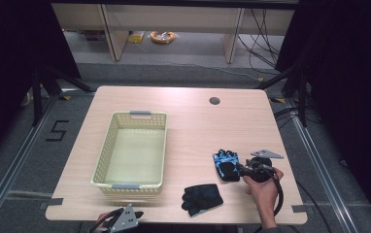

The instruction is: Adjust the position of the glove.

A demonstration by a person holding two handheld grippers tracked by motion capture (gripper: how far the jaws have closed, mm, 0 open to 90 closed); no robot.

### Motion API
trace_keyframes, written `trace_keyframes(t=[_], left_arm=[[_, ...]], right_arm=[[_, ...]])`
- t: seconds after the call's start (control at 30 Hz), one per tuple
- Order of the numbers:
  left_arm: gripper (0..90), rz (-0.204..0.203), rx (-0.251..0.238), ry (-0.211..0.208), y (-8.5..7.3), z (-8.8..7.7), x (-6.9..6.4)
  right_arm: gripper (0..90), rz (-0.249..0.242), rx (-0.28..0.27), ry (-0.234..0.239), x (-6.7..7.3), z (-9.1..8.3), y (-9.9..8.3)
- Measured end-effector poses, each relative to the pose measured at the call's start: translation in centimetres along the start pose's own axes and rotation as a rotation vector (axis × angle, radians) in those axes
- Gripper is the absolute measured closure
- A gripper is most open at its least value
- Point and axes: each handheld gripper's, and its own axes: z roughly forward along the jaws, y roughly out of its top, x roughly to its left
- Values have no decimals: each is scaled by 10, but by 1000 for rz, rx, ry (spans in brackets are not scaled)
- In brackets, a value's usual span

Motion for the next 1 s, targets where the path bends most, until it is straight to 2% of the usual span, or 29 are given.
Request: trace_keyframes(t=[0.03, 0.07, 0.13, 0.17, 0.23, 0.3, 0.4, 0.43, 0.47, 0.53, 0.57, 0.6, 0.63, 0.67, 0.7, 0.73, 0.77, 0.83, 0.87, 0.9, 0.93, 0.97, 1.0], left_arm=[[170, -18, -4, 2, 0, 0, -1], [170, -27, -4, 4, 0, 0, -1], [170, -29, -6, 3, 0, 0, -1], [170, -30, -7, 4, 0, 0, -1], [170, -19, 3, 3, 0, 0, 0], [171, -34, -11, 1, 0, 1, -1], [172, -21, -5, 10, 2, 1, 0], [174, -7, -8, 14, 6, 2, 1], [175, -12, -24, 15, 7, 4, 0], [182, -9, -23, 9, 10, 7, 0], [187, -31, -47, -3, 13, 12, -2], [189, 5, -45, 7, 17, 15, 0], [192, 2, -32, 10, 20, 18, 0], [197, 2, -35, 3, 23, 21, 0], [199, 18, -51, 2, 27, 25, 0], [200, 10, -44, 4, 30, 29, -1], [203, 23, -39, 1, 33, 31, 0], [209, 34, -46, -2, 36, 35, 1], [213, 18, -43, -1, 40, 42, 1], [217, 39, -33, 2, 43, 44, 2], [221, 39, -33, 2, 43, 44, 2], [221, 41, -19, -6, 45, 47, 3], [240, 48, -29, -10, 49, 51, 3]], right_arm=[[542, 34, 9, 8, 2, 0, 2], [542, 35, 9, 8, 2, 3, 3], [542, 30, 30, -11, 2, 4, 4], [542, 24, 22, 7, 1, 7, 4], [542, 16, 21, 14, 0, 9, 5], [543, 32, 38, -9, 1, 8, 5], [543, 27, 38, 10, 0, 9, 6], [543, 24, 38, 3, 1, 9, 7], [543, 0, 45, 3, 0, 9, 7], [543, 15, 40, 9, 2, 10, 7], [543, 17, 41, 2, 3, 11, 7], [542, 16, 37, 13, 3, 11, 7], [542, -23, 47, 12, 1, 11, 6], [542, -9, 53, 20, 2, 11, 6], [542, 0, 49, 19, 2, 12, 7], [542, 2, 67, 15, 3, 10, 6], [542, 20, 60, 27, 5, 11, 7], [542, -36, 62, 12, 2, 13, 6], [542, -13, 71, 24, 4, 13, 6], [542, -16, 70, 29, 4, 14, 6], [542, -16, 70, 29, 4, 14, 6], [542, -10, 94, 36, 4, 13, 6], [542, -16, 97, 19, 3, 13, 6]])
